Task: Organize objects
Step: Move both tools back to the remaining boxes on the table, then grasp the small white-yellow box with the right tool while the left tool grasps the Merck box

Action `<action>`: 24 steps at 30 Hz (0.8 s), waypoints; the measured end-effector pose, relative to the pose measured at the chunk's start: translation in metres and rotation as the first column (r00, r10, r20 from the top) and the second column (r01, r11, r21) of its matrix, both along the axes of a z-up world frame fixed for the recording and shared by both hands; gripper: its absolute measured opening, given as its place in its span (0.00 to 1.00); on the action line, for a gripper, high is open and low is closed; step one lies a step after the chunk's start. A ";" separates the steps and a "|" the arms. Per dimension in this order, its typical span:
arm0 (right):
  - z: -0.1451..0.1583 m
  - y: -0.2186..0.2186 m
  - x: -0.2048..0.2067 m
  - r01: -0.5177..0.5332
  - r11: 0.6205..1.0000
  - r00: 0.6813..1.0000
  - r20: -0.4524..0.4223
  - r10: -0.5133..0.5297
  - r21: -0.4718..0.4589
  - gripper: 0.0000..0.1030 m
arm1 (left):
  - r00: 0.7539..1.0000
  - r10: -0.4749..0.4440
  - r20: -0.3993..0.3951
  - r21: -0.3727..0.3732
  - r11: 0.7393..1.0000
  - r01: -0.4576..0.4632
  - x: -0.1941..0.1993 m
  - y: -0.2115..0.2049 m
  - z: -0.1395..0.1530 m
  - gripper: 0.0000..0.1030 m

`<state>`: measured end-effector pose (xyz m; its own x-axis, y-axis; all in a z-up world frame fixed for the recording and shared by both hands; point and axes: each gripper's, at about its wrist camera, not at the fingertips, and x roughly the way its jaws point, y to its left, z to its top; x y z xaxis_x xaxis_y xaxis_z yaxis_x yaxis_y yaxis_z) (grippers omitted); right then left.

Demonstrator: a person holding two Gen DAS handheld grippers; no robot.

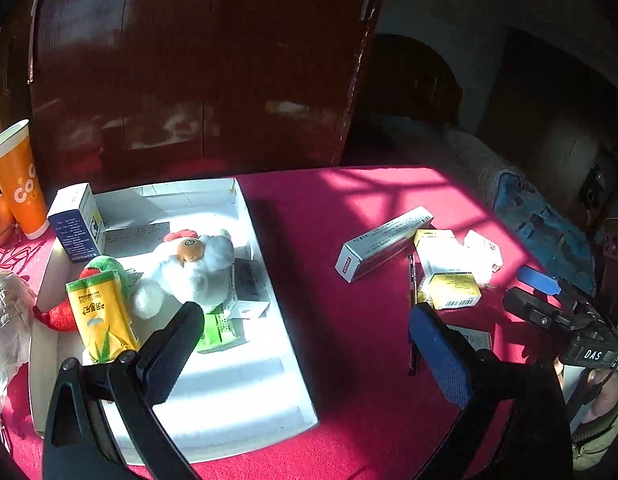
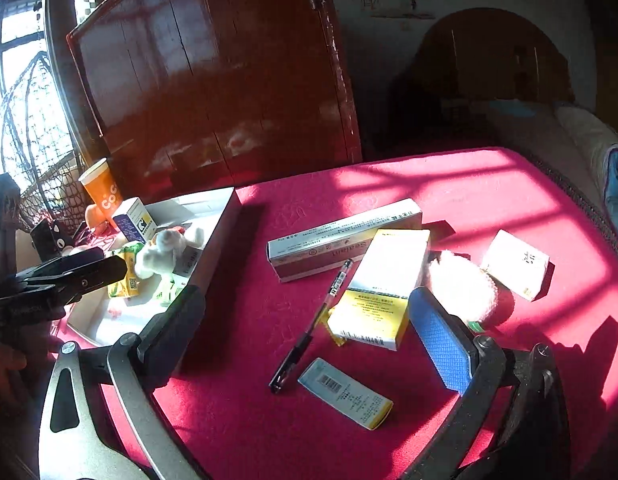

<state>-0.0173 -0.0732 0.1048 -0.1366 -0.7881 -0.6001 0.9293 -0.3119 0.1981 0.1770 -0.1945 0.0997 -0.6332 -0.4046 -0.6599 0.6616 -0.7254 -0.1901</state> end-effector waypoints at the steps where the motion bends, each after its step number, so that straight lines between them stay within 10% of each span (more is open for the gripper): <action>1: -0.006 0.008 -0.005 -0.025 1.000 1.000 0.000 0.025 0.017 1.00 | 1.000 -0.029 0.000 -0.005 1.000 0.029 -0.007 0.007 -0.003 1.00; 11: -0.063 -0.014 0.009 -0.203 0.962 0.973 -0.074 0.219 0.184 0.91 | 0.980 -0.193 0.054 0.133 0.974 0.184 -0.075 0.013 -0.019 1.00; 16: -0.076 -0.012 0.007 -0.200 0.957 0.973 -0.072 0.219 0.212 0.23 | 0.971 -0.220 0.091 0.202 0.959 0.198 -0.117 0.013 -0.026 1.00; 24: -0.068 0.046 -0.036 -0.032 0.995 0.999 0.003 0.032 0.100 0.23 | 0.952 -0.259 0.164 0.194 0.955 0.226 -0.189 0.038 -0.046 0.99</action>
<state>-0.0533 -0.0277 0.0365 -0.1115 -0.7284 -0.6760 0.9389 -0.3001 0.1686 -0.0118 -0.1564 0.0539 -0.5576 -0.1253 -0.8206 0.5050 -0.8358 -0.2156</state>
